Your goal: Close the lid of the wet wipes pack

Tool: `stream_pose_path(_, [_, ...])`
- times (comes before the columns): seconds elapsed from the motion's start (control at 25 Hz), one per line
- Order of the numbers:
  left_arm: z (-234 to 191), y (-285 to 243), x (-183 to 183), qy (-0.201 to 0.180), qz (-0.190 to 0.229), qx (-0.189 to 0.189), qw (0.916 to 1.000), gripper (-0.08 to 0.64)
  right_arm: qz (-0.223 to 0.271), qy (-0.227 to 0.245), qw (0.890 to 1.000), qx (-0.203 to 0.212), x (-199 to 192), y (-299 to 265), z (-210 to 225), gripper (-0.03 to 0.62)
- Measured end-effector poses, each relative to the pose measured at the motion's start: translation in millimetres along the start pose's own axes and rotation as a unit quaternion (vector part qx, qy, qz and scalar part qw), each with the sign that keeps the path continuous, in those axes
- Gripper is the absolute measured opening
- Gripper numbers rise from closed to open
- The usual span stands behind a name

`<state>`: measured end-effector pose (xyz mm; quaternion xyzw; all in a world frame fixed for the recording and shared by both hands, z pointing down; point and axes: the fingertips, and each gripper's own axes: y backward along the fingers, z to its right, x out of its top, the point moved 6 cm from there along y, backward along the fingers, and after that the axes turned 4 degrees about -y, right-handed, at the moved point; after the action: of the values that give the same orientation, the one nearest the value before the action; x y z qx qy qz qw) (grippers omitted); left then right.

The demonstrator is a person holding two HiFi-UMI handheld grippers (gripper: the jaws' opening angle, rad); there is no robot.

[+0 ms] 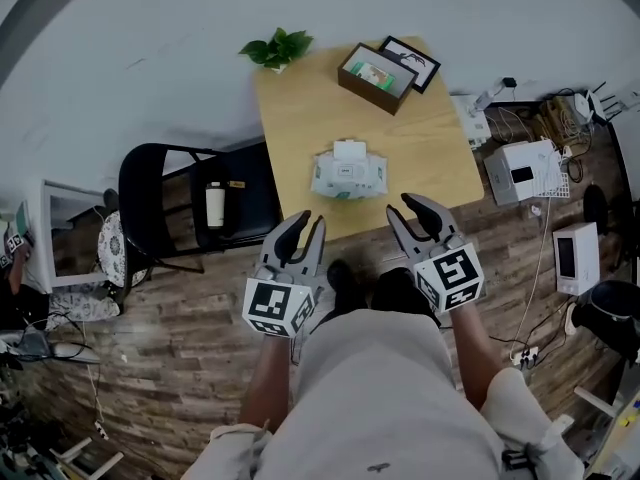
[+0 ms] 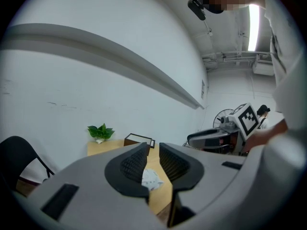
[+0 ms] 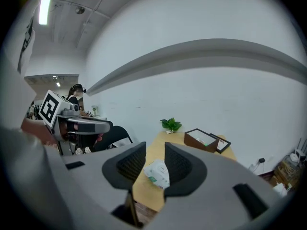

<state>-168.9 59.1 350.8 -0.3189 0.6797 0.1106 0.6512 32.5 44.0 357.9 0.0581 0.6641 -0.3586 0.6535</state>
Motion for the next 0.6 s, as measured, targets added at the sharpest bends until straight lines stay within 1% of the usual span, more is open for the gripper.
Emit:
stream_pose_path(0.16, [-8,-4,-5,0.008,-0.005,-0.005,0.9999,0.075,-0.013,-0.009,1.000,-0.002,-4,-12,3,0.112])
stream_pose_path(0.36, [-12,-10,-12,0.018,-0.015,-0.005,0.9997,0.075,-0.026,-0.011,1.000,0.007,-9,-27,7,0.117])
stream_pose_path(0.6, [-20,-27,-8,0.023,-0.013,0.013,0.9996,0.075,-0.037,-0.011,0.999,0.027,-10,-51,23,0.123])
